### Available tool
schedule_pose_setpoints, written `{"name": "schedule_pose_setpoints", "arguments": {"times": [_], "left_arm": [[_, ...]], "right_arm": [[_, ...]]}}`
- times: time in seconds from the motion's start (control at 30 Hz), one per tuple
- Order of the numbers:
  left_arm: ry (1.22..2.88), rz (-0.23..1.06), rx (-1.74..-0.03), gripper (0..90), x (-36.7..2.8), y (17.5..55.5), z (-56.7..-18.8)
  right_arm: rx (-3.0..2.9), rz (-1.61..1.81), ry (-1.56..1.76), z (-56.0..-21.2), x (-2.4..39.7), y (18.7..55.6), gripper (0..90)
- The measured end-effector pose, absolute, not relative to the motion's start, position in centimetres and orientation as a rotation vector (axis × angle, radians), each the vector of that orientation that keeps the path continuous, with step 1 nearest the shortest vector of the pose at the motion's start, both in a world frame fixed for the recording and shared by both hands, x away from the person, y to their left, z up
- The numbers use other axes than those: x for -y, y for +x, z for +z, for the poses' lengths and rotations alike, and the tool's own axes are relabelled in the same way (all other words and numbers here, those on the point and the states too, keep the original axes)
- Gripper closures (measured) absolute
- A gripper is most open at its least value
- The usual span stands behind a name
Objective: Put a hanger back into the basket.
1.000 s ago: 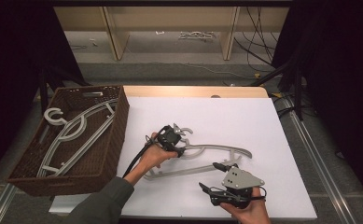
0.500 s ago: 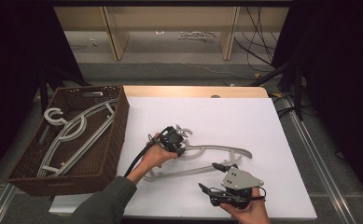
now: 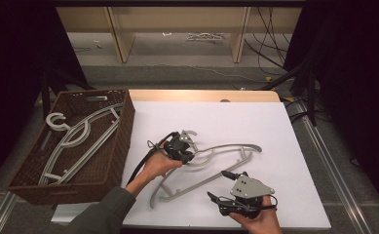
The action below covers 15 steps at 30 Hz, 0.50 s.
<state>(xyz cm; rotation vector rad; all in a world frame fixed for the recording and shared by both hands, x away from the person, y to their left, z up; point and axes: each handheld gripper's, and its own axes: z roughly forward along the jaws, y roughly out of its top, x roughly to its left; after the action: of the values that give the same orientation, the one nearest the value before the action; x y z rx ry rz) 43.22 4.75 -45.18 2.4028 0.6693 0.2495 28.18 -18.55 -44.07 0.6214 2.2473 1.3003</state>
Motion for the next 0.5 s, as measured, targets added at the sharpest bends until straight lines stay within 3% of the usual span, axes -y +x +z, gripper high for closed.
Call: {"name": "schedule_pose_setpoints", "arguments": {"times": [0.5], "left_arm": [[2.382, 0.209, -0.628, 82.6, -6.6, 42.1, -45.1]], "right_arm": [[-2.245, 1.305, 0.63, -44.1, 18.6, 28.2, 25.7]]}}
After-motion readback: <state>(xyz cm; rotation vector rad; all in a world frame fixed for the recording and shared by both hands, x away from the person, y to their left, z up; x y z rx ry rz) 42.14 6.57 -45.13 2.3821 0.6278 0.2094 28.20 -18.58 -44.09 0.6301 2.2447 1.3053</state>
